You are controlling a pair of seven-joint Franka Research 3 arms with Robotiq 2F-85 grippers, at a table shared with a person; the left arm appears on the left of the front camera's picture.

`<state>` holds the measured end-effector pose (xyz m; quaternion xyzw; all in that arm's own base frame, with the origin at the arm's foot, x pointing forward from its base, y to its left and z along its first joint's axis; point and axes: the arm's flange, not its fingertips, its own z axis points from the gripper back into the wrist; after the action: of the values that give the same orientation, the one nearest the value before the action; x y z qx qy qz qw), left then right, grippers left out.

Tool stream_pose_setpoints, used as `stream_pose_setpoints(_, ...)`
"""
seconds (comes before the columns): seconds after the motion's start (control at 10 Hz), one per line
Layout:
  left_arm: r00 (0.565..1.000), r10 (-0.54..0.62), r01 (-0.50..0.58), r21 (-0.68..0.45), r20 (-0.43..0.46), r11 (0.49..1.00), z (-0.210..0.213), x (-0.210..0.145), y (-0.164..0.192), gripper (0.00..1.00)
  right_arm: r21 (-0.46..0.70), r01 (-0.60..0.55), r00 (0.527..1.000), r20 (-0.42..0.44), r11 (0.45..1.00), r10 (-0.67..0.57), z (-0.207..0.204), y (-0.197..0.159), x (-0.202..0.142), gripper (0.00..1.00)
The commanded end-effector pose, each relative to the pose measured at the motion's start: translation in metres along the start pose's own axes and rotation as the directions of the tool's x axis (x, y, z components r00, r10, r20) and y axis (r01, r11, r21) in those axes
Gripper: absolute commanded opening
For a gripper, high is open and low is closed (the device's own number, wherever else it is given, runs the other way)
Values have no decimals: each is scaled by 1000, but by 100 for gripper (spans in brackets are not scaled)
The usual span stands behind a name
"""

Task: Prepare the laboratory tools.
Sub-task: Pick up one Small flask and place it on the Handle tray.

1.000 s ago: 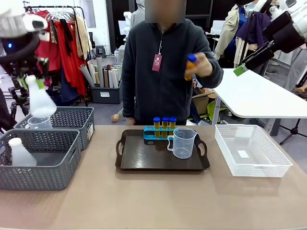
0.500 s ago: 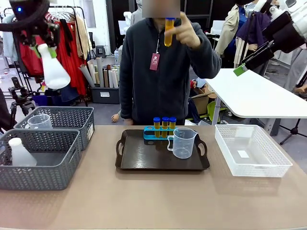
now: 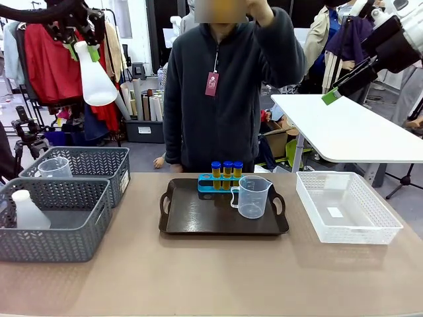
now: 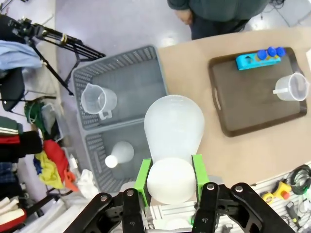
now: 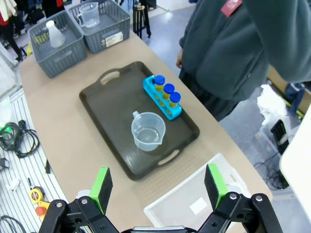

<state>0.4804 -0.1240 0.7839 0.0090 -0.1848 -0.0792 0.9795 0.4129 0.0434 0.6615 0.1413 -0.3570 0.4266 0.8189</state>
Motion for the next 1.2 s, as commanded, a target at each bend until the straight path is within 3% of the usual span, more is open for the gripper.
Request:
stream_pose_setpoints(0.0,1000,30,-30,8,5,1000,0,-7,9,0,17,-1,1000,23,1000,1,0,-1,1,100)
stream_pose_setpoints(0.3,1000,15,-15,6,-4,1000,-1,-1,8,0,17,-1,1000,23,1000,1,0,-1,1,100)
stream_pose_setpoints(0.7,999,-6,7,7,-44,1000,-49,5,-35,0,17,-1,1000,23,1000,1,0,-1,1,100)
stream_pose_setpoints(1.1,981,-105,91,-90,-166,992,-107,-1,-78,0,17,-1,1000,23,1000,1,0,-1,1,100)
